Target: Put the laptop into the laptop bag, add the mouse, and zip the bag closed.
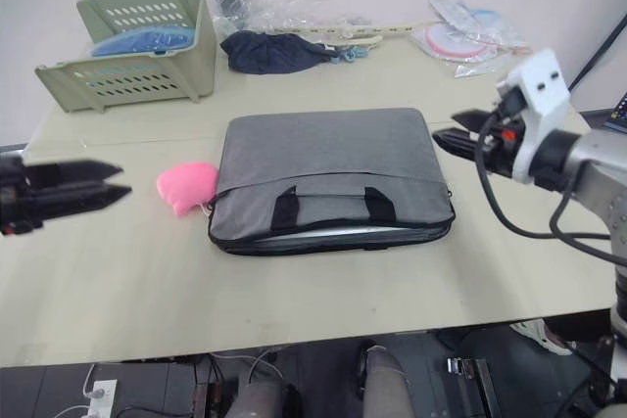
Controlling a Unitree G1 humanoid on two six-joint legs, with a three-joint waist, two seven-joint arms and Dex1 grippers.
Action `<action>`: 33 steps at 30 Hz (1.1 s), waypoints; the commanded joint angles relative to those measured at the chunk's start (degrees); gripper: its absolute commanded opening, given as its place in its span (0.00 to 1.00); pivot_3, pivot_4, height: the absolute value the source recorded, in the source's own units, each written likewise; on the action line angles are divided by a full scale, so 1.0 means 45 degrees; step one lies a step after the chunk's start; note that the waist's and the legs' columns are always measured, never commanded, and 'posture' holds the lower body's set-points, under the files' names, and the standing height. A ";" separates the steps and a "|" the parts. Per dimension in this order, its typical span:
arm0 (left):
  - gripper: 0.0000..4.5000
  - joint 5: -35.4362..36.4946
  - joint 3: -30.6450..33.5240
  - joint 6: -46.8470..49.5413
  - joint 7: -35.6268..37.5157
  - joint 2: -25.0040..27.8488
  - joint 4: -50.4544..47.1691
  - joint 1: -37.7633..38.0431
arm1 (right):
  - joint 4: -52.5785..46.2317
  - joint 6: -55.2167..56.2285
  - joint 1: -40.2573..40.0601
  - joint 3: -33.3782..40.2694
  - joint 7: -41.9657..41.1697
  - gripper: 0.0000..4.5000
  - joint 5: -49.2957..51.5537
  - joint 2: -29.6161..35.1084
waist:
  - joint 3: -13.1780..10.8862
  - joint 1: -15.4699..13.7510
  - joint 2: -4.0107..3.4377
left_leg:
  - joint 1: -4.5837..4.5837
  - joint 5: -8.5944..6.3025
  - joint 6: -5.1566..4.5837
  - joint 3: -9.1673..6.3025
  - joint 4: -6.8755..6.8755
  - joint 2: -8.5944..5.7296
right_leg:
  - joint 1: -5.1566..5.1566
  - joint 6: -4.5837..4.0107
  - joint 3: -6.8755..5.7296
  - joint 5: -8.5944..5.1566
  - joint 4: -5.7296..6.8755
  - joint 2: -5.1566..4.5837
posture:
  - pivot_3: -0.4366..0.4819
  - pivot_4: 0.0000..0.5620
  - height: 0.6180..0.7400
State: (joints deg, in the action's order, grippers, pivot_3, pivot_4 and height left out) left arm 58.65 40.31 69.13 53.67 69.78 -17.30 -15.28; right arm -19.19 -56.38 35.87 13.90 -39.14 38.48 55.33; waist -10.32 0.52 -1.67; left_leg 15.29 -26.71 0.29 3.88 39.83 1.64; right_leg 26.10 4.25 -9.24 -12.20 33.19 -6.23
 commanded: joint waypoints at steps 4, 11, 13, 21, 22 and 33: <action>0.65 0.0101 -0.0130 -0.0669 0.0509 0.0197 0.0439 -0.0458 | -0.0425 0.0100 0.0578 -0.0309 0.0017 0.48 0.0132 -0.0412 | -0.0008 0.0100 0.0014 | 0.0018 0.0001 0.0001 0.0010 -0.0002 -0.0001 | 0.0028 -0.0001 -0.0004 0.0000 0.0004 0.0002 | 0.48 0.27 1.00; 0.65 0.0577 -0.0283 -0.1078 0.0672 -0.0044 0.0571 -0.0982 | -0.0423 0.0311 0.0710 -0.0589 -0.0356 0.48 0.0122 -0.0438 | -0.0014 0.0267 0.0022 | 0.0032 0.0007 0.0011 0.0018 0.0013 0.0000 | 0.0057 -0.0001 0.0004 -0.0001 0.0042 0.0000 | 0.48 0.27 1.00; 0.65 0.0630 -0.0308 -0.1117 0.0655 -0.0075 0.0636 -0.1037 | -0.0434 0.0350 0.0716 -0.0626 -0.0423 0.48 0.0119 -0.0414 | -0.0014 0.0273 0.0023 | 0.0031 0.0009 0.0015 0.0018 0.0013 0.0000 | 0.0059 -0.0003 0.0005 -0.0001 0.0048 0.0000 | 0.48 0.27 1.00; 0.65 0.0363 -0.0489 -0.1546 0.0353 -0.0313 0.0760 -0.1141 | -0.0282 0.0788 0.1092 -0.1311 -0.0545 0.48 -0.0088 -0.0932 | -0.0014 0.0265 0.0024 | 0.0028 0.0009 0.0016 0.0025 0.0024 0.0000 | 0.0062 -0.0004 0.0014 -0.0002 0.0059 0.0000 | 0.48 0.27 1.00; 0.65 0.0314 -0.0465 -0.1618 0.0148 -0.0397 0.0765 -0.1200 | -0.0075 0.1042 0.1246 -0.1602 -0.0478 0.48 -0.0271 -0.1251 | -0.0015 0.0273 0.0025 | 0.0026 0.0009 0.0016 0.0025 0.0024 0.0000 | 0.0062 -0.0004 0.0014 -0.0002 0.0062 0.0001 | 0.48 0.27 1.00; 0.65 0.1277 0.0433 -0.1065 -0.1097 -0.0545 -0.0141 -0.1104 | 0.3544 0.4028 0.2990 -0.3463 -0.0402 0.01 -0.2416 -0.4310 | -0.0018 0.0397 0.0035 | 0.0010 0.0013 0.0022 0.0031 0.0033 -0.0002 | 0.0070 -0.0011 0.0012 -0.0006 0.0091 -0.0002 | 0.48 0.27 1.00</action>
State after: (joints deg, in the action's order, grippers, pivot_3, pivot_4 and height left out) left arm 62.99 39.06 64.06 49.52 67.34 -17.07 -20.24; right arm -4.27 -41.10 48.47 -2.18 -40.45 29.03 36.23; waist -10.41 2.31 -1.51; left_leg 15.28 -26.65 0.40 3.98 39.99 1.64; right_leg 26.44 4.18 -9.23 -12.24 33.63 -6.24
